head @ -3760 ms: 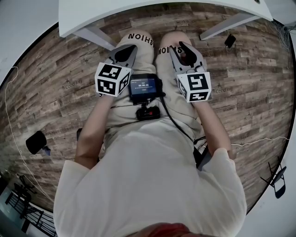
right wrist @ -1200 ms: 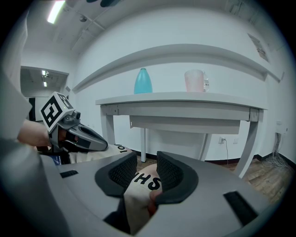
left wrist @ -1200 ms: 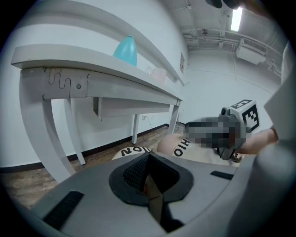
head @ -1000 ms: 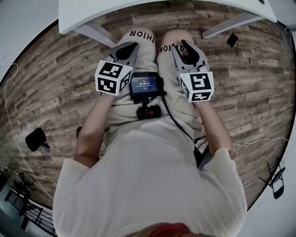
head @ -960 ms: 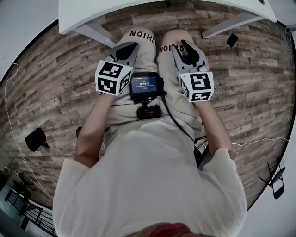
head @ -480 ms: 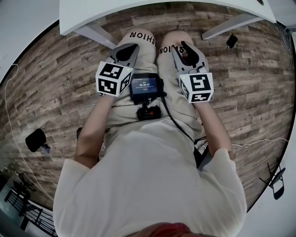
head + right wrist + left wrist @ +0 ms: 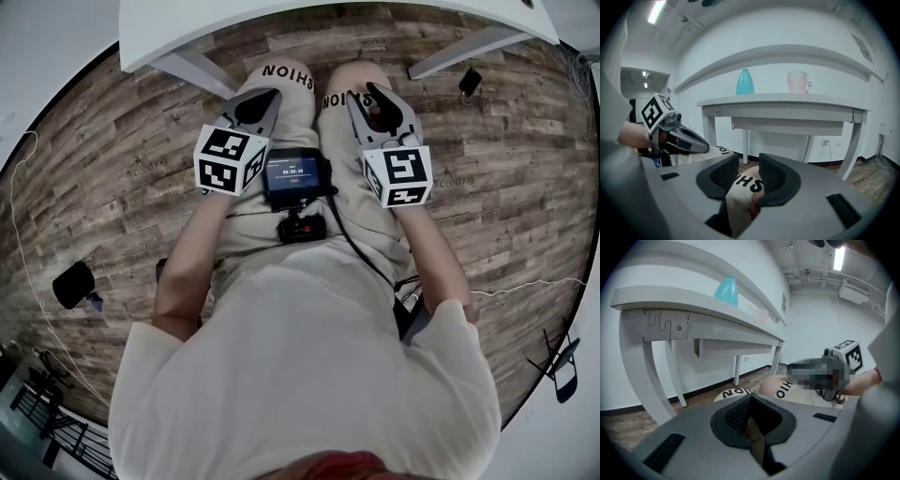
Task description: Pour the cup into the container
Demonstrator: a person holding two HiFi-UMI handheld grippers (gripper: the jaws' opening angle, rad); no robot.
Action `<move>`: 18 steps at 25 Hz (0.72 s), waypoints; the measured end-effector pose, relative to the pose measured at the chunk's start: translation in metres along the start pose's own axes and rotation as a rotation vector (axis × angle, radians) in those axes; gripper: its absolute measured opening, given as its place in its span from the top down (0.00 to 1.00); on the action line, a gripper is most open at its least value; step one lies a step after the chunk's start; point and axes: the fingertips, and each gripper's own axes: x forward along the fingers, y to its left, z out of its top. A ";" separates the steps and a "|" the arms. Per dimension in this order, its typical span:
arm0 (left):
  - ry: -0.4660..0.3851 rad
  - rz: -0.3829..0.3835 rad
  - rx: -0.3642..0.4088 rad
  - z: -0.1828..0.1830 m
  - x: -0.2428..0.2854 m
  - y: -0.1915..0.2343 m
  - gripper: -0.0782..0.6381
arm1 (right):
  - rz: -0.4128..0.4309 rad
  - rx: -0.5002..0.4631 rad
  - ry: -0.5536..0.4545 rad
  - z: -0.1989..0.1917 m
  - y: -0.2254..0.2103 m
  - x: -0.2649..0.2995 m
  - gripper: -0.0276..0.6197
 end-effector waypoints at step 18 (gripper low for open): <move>0.000 0.001 0.000 0.001 -0.001 0.000 0.88 | 0.002 0.002 0.001 0.001 0.000 -0.001 0.75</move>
